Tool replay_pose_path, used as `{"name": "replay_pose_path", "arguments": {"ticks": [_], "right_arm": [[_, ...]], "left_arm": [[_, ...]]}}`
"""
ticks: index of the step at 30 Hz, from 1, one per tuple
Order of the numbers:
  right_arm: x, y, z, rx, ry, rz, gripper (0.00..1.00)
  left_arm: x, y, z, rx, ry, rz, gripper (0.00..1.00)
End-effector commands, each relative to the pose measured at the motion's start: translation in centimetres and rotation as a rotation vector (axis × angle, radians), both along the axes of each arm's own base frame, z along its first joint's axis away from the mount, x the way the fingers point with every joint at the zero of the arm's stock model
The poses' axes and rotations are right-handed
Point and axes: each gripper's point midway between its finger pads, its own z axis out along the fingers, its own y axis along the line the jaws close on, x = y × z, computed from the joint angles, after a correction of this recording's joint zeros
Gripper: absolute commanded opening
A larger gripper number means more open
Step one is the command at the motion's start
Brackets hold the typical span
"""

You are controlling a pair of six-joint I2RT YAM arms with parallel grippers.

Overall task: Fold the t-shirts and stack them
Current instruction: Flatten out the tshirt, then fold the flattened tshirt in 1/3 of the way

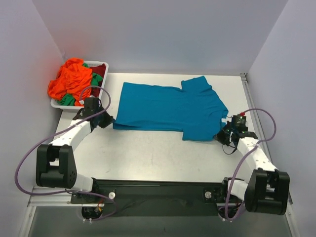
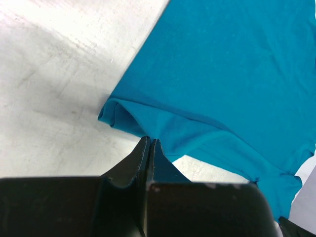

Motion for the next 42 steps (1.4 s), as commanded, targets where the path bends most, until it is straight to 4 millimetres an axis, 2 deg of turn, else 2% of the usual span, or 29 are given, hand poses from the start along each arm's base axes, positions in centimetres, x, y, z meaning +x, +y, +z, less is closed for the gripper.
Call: {"name": "replay_pose_path", "arguments": {"ticks": [1,3,4,6,15,21,27,34,37,40,41,42], "right_arm": [[-2.7,0.1,1.8,-0.006,-0.006,0.003,0.0],[-3.9,0.3,2.1,0.002,0.005,-0.001,0.0],[-4.3,0.5,2.7,0.012,-0.011,-0.004,0.0],[-5.6,0.9,2.3,0.029,0.008,0.003,0.0],[-10.3,1.7,2.0,0.064,0.044,-0.04,0.0],[-12.1,1.3,2.5,0.051,0.071,-0.09,0.01],[-13.4,1.5,2.6,0.063,0.095,-0.116,0.02],[-13.8,1.3,3.3,0.056,0.077,-0.135,0.03],[-12.6,0.8,3.8,0.035,0.067,-0.146,0.04],[-10.7,0.5,4.7,0.02,0.037,-0.127,0.04],[-9.8,0.4,5.2,0.014,0.011,-0.119,0.04],[-9.2,0.2,5.5,0.008,0.0,-0.111,0.03]], "left_arm": [[-0.9,0.2,1.4,0.007,-0.046,0.005,0.0],[-1.7,0.5,1.6,0.018,-0.049,0.015,0.0],[-2.3,0.6,1.0,0.02,-0.037,0.018,0.0],[-3.0,0.8,1.2,0.024,-0.046,0.022,0.0],[-6.8,1.8,-0.3,0.057,-0.015,0.049,0.0],[-9.0,2.0,-2.1,0.065,0.027,0.049,0.0],[-9.7,2.7,-3.0,0.097,0.048,0.069,0.0],[-9.8,2.8,-2.5,0.101,0.028,0.074,0.0],[-9.0,2.6,-2.5,0.095,0.022,0.075,0.02],[-7.6,2.3,-2.4,0.105,0.026,0.073,0.03],[-7.4,2.1,-3.1,0.109,0.053,0.068,0.03],[-6.6,1.9,-2.6,0.105,0.045,0.069,0.03]]}}
